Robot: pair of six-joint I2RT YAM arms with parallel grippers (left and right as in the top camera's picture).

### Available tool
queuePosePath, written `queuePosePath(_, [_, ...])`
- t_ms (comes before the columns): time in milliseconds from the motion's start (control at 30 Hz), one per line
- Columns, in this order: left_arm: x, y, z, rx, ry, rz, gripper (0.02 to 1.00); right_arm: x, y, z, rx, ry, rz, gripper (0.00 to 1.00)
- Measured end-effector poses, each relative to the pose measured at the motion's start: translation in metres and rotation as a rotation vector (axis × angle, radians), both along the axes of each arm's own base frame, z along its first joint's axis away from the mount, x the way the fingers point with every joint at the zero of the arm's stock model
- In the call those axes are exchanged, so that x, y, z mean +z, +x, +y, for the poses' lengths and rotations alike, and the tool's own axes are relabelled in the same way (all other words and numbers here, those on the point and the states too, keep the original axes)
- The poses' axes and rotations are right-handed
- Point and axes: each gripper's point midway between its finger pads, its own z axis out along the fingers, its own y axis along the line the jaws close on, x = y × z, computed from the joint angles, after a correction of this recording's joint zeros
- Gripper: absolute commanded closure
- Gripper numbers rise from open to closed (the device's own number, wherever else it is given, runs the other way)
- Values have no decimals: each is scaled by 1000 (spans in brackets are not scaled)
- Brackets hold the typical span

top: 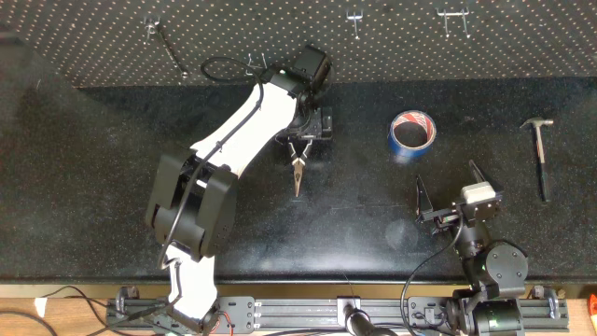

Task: Place Tools Onto Pegboard

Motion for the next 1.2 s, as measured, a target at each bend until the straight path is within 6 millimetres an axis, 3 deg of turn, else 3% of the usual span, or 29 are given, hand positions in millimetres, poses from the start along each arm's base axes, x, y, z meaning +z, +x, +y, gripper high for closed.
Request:
queuePosePath(400, [-5, -11, 0, -13, -7, 43, 23, 0, 0, 0, 0, 0, 0, 25])
queuePosePath(967, [-16, -11, 0, -8, -6, 53, 20, 0, 0, 0, 0, 0, 0, 27])
queuePosePath(1100, [-16, -11, 0, 1, -6, 54, 312, 0, 0, 0, 0, 0, 0, 25])
queuePosePath(1200, [-16, -11, 0, 9, -7, 54, 400, 0, 0, 0, 0, 0, 0, 25])
